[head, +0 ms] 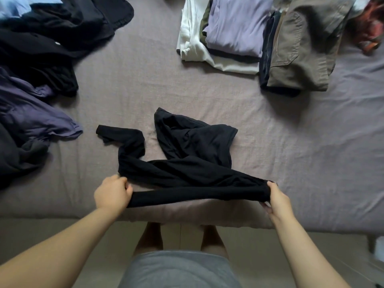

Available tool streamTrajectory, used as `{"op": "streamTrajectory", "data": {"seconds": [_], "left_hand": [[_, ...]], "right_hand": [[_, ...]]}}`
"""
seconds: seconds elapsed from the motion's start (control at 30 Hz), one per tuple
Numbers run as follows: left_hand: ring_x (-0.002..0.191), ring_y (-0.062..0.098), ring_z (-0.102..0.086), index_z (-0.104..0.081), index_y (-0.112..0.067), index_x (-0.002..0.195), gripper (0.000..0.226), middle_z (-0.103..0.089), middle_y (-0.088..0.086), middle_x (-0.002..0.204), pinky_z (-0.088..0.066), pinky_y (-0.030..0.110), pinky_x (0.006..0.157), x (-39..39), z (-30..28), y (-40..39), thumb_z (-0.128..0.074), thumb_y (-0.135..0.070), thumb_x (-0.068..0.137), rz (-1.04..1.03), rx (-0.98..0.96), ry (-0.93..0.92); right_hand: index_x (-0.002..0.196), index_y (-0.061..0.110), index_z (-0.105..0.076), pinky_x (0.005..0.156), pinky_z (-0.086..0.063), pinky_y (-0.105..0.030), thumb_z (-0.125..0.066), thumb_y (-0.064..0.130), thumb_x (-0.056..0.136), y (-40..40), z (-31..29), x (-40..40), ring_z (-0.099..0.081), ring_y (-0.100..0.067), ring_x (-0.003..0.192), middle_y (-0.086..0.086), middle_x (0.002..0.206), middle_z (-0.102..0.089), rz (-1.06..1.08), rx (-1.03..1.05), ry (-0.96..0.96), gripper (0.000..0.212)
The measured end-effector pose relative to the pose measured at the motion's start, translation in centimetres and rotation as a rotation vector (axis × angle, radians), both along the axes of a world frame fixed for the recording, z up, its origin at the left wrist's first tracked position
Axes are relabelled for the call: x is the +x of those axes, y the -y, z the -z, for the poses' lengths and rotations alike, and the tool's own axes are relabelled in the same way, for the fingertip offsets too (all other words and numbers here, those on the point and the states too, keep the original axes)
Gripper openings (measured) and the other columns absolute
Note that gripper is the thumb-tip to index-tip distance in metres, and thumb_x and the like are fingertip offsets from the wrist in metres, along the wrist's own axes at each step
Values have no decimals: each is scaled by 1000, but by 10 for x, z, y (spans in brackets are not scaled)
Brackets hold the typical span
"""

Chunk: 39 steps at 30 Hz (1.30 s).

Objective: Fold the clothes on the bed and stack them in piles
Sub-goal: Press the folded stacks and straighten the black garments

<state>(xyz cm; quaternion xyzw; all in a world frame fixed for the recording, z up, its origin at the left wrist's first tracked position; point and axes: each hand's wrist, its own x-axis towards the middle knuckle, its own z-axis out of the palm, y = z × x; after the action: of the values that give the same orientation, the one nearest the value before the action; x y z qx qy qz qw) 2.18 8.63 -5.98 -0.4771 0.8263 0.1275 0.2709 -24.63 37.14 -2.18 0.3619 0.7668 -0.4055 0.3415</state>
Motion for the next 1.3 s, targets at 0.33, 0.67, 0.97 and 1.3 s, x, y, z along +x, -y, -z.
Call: {"op": "streamTrajectory", "data": {"seconds": [0.33,0.67,0.97,1.3], "left_hand": [[105,27,-57,-59,-17,109,23,-55,3,111,-38,33,84,-53,11,-41,-51,-32,93,242,307,-104],[145,22,-18,-9,-25,153,108,-22,1,156,-14,40,118,-96,4,-84,-76,-46,71,499,267,-376],[77,16,-54,-57,-20,90,18,-62,-8,81,-42,32,78,-125,-30,-45,-46,-21,76,100,479,-695],[109,23,-53,-51,-26,126,50,-54,-2,118,-46,35,80,-134,-52,-27,-54,-8,80,178,318,-374]], "right_hand": [[118,13,-62,94,-41,-25,-70,28,85,44,24,17,-55,-15,111,-1,117,-62,-1151,56,-324,38],[107,11,-63,91,-37,-37,-50,40,95,108,17,44,-49,-22,110,-4,110,-59,-1897,50,-175,34],[104,35,-60,74,-47,-26,-72,51,76,84,-18,18,-60,-6,88,16,92,-65,-1430,-131,-10,34],[91,17,-66,80,-50,-26,-70,21,85,112,-41,6,-65,-11,88,1,92,-71,-849,-602,33,9]]}}
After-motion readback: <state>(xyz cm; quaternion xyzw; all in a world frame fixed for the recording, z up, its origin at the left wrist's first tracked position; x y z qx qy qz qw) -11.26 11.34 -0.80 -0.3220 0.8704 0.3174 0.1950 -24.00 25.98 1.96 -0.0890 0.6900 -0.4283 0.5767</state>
